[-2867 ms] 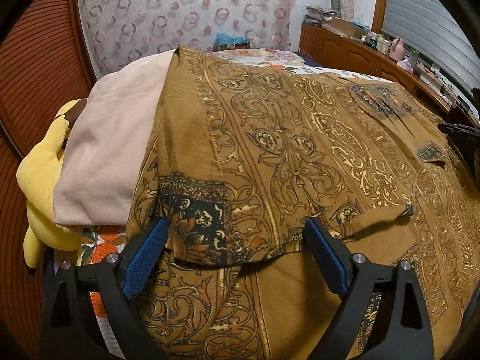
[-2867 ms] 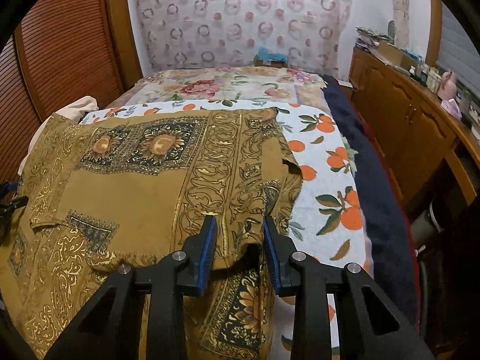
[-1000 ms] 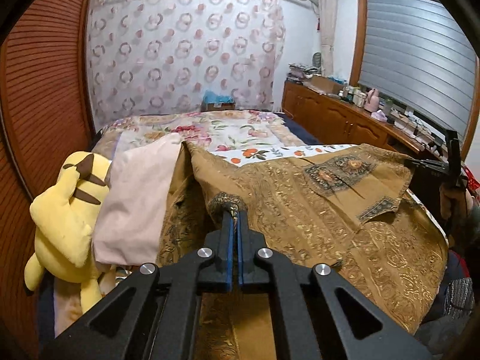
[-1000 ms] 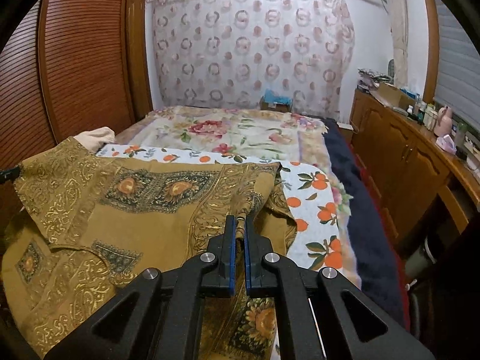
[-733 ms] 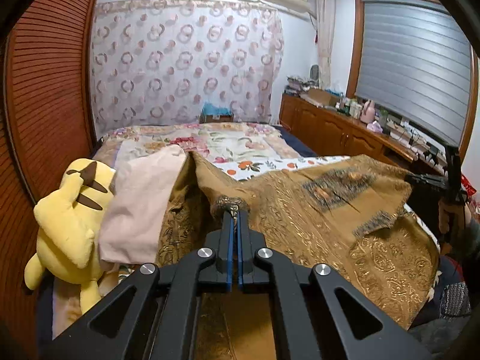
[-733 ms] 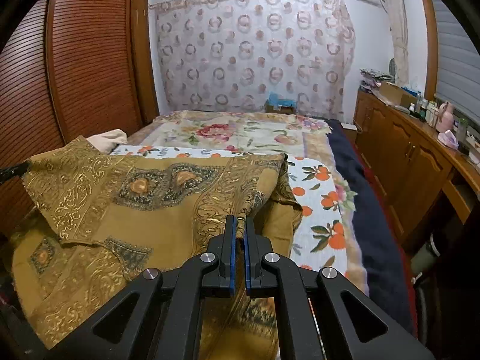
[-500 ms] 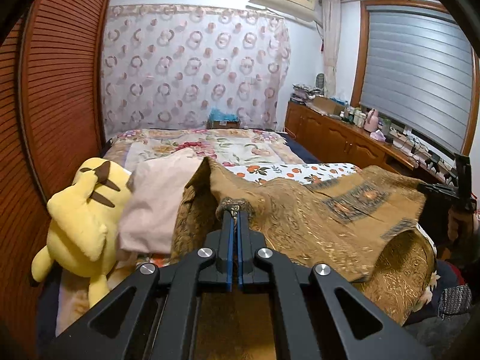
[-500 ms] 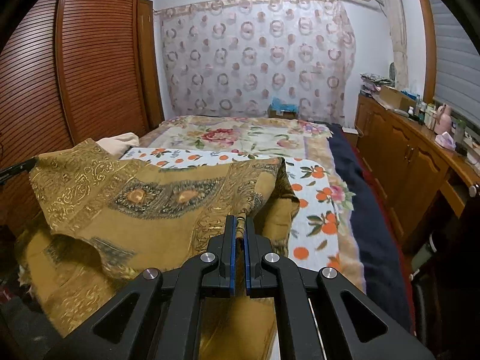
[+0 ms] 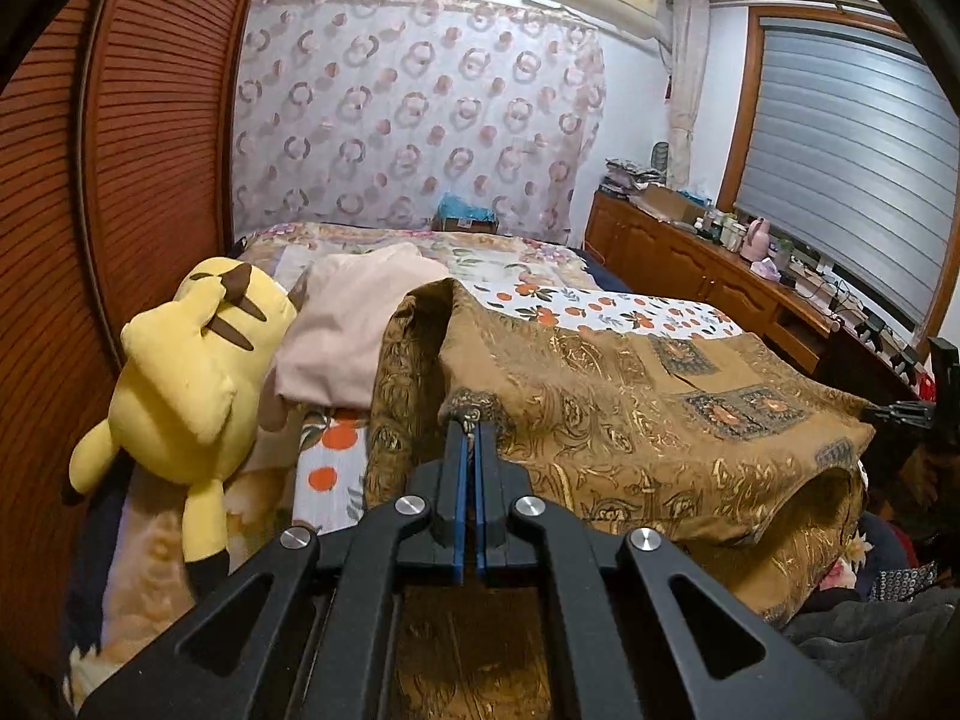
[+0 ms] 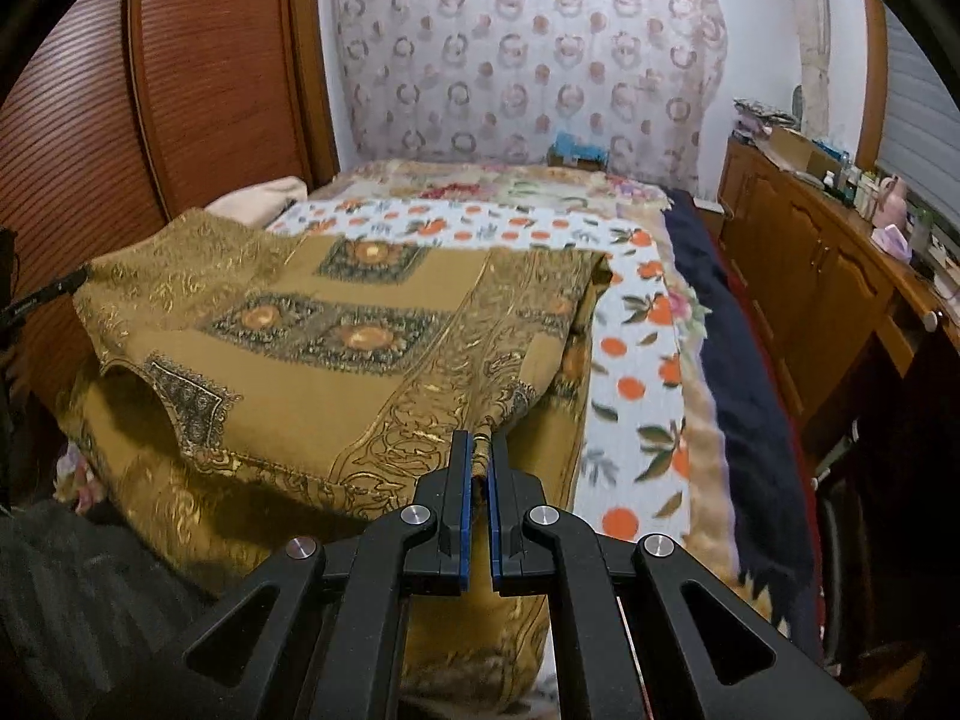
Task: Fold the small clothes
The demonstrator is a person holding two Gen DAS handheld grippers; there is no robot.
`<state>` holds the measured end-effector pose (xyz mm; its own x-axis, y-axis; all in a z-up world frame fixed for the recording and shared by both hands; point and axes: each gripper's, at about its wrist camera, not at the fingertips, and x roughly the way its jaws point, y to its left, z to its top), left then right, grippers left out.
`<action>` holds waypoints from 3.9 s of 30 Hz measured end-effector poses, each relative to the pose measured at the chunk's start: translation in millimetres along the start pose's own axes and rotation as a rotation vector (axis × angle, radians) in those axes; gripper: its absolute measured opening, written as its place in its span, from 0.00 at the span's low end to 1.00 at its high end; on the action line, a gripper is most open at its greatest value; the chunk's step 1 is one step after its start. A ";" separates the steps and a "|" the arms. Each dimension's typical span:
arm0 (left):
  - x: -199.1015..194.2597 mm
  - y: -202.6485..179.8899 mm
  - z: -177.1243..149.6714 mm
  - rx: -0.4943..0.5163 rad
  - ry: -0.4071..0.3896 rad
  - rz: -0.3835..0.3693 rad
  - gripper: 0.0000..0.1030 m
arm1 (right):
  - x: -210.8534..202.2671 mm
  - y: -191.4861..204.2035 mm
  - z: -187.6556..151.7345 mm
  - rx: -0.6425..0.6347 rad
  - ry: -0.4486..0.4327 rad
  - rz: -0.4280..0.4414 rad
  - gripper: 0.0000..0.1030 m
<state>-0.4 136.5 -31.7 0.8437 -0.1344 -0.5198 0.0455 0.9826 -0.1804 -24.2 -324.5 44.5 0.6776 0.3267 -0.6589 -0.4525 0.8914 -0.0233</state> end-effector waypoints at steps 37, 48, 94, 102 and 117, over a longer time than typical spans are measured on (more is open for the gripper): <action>34.7 18.2 -33.2 -0.004 0.165 0.132 0.75 | 29.4 7.8 18.7 -0.015 0.020 -0.006 0.55; 56.8 21.9 -51.9 -0.031 0.242 0.138 0.75 | 92.1 40.4 28.5 -0.047 0.031 0.032 0.68; 83.9 -168.9 87.6 0.252 0.064 -0.319 0.05 | 69.7 11.9 18.6 0.067 -0.034 -0.026 0.68; 91.3 -217.5 105.4 0.297 0.081 -0.442 0.05 | 55.3 -4.9 10.5 0.108 -0.055 -0.042 0.68; 103.3 -275.2 92.5 0.358 0.192 -0.560 0.61 | 43.6 -28.1 4.1 0.145 -0.068 -0.068 0.68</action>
<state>123.7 -135.9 41.5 0.5332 -0.6221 -0.5734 0.6487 0.7357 -0.1950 20.3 -334.0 19.5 0.7440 0.2799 -0.6067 -0.3189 0.9467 0.0457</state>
